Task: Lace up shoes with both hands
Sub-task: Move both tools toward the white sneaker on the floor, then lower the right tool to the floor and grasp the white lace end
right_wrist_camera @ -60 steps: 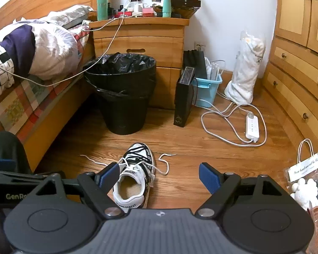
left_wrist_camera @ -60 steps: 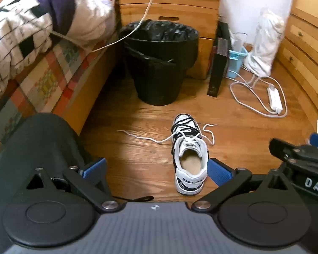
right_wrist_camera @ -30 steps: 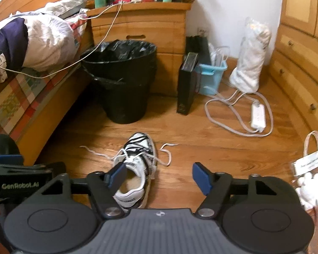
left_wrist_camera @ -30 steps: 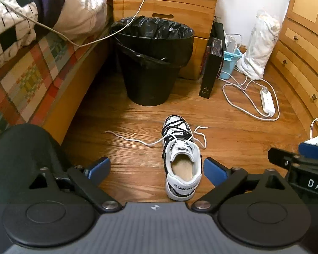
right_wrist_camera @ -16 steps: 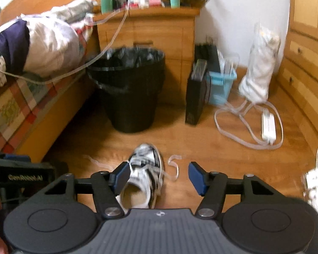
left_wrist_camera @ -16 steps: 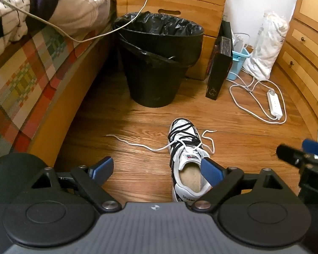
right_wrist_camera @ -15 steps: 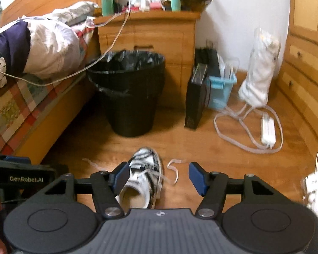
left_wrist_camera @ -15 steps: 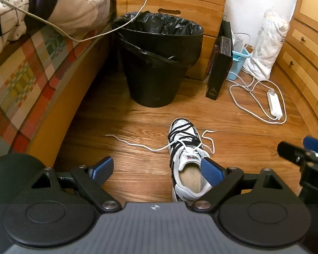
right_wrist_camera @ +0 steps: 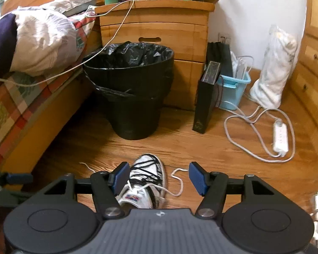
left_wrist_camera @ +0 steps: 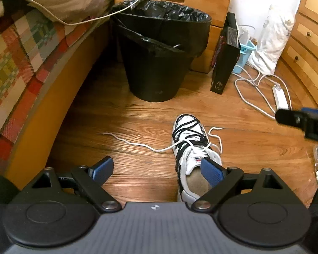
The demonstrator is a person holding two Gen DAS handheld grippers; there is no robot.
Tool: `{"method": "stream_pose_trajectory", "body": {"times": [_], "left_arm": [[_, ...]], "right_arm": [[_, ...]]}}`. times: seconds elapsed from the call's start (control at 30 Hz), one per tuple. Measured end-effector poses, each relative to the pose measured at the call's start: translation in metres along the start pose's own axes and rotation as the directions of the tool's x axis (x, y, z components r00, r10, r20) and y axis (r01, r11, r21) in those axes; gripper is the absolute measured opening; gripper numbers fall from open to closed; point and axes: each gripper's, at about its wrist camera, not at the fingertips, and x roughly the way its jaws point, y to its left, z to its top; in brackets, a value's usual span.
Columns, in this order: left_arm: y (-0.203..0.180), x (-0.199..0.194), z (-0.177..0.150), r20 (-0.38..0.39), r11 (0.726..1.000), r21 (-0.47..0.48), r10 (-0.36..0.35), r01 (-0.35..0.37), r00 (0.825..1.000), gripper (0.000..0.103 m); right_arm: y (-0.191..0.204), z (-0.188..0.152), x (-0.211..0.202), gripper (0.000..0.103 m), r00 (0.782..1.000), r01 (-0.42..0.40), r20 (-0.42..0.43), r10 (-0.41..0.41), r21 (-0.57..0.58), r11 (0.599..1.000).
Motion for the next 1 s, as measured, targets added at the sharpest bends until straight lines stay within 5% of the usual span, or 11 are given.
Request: {"method": "stream_pose_trajectory", "body": {"times": [0.6, 1.0], "left_arm": [[0.001, 0.025, -0.011, -0.031, 1.000, -0.019, -0.022, 0.021, 0.999, 0.092], [0.005, 0.027, -0.016, -0.041, 0.998, -0.065, -0.008, 0.006, 0.999, 0.091]], "right_arm": [[0.027, 0.018, 0.066, 0.064, 0.985, -0.162, -0.081, 0.151, -0.147, 0.976], [0.080, 0.022, 0.141, 0.053, 0.947, -0.306, -0.195, 0.257, -0.295, 0.905]]}}
